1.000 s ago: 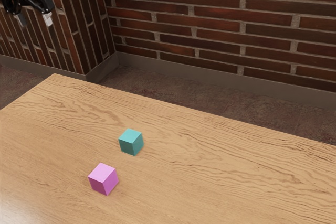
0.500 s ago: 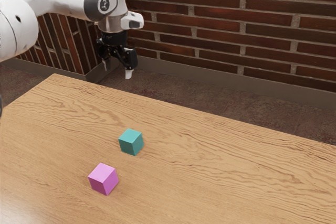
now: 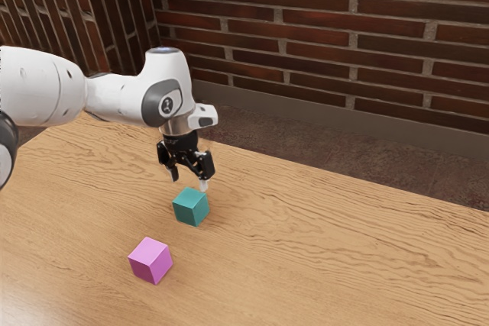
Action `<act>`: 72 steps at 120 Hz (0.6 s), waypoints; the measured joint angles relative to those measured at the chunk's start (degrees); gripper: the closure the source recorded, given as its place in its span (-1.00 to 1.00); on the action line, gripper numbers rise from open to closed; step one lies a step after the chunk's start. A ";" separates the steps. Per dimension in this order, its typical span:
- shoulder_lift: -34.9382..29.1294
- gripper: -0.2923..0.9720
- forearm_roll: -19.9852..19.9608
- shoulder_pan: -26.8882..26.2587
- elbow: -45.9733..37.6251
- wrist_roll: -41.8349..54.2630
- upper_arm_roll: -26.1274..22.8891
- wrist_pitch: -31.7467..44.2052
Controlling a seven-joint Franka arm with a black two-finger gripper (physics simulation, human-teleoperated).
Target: Pick up the blue block with one arm, and put the blue block on the pink block with one arm
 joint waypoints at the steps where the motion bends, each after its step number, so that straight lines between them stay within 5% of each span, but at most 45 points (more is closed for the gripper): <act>1: -0.03 -0.51 -0.02 -0.04 -0.36 0.05 0.01 0.27; 72: 0.02 -0.51 2.61 -0.38 -4.37 5.62 0.38 6.31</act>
